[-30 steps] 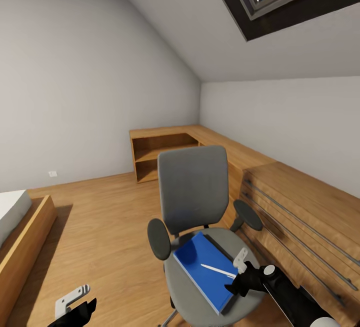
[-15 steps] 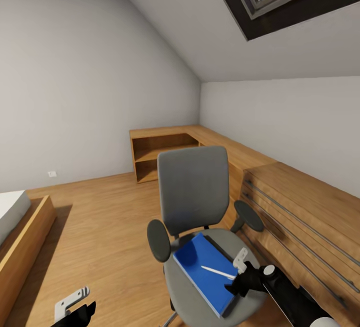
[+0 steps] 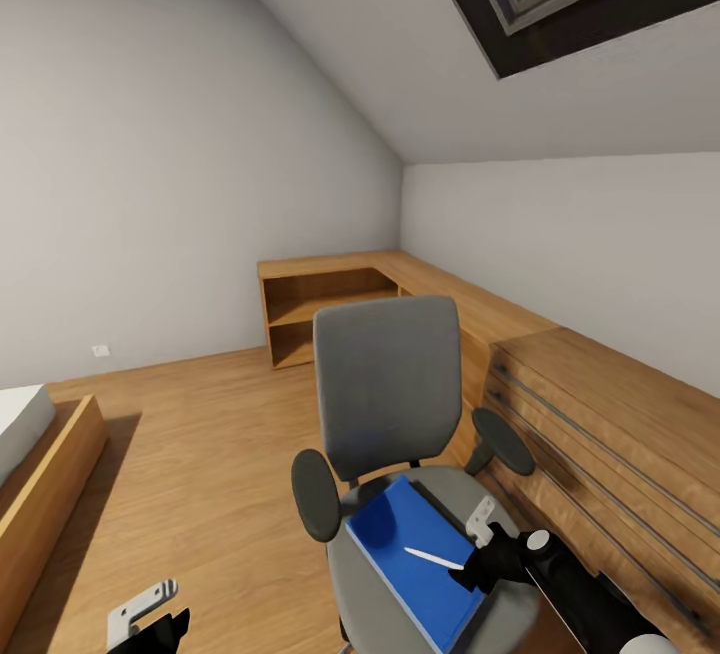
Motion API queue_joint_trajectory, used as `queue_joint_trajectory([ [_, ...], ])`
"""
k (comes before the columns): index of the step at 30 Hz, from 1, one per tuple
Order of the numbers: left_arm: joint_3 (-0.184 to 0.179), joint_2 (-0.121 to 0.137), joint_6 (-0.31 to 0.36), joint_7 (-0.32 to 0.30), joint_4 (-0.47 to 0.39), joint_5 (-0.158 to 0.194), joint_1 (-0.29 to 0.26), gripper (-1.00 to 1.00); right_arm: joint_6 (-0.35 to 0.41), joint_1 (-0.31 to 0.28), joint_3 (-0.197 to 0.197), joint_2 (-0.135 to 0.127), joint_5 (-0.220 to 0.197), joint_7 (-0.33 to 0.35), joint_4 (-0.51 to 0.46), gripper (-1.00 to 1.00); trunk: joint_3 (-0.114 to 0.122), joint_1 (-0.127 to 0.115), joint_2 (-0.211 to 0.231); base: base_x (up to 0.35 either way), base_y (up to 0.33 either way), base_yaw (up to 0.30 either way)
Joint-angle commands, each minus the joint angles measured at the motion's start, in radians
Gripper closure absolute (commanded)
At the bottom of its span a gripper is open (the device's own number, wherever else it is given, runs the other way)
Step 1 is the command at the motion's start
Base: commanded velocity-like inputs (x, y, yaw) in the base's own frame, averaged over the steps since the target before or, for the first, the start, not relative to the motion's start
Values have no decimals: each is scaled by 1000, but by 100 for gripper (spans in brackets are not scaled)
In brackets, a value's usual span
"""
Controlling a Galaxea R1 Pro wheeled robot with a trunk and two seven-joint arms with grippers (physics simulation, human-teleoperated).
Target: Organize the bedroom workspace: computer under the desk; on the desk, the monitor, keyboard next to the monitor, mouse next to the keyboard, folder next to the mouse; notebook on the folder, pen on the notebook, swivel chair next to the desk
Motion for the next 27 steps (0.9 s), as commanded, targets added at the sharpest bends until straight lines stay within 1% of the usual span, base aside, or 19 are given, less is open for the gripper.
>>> queue_joint_trajectory([
  [1, -3, 1, 1, 9, -2, 9, 0, -100, 3, 0, 2, -1, 8, 4, -2, -100, -1, 0, -1, 10, 0, 0],
  [14, -4, 0, 1, 9, -2, 9, 0, -100, 3, 0, 2, -1, 9, 3, -2, -100, -1, 0, -1, 2, 0, 0],
  [18, -5, 0, 1, 9, -2, 11, 0, -100, 3, 0, 3, -1, 9, 3, -2, -100, -13, 15, -29, 0, 0, 0],
  [27, -2, 1, 1, 9, -2, 12, 0, -100, 3, 0, 4, -1, 9, 2, -2, -100, -13, 15, -29, 0, 0, 0],
])
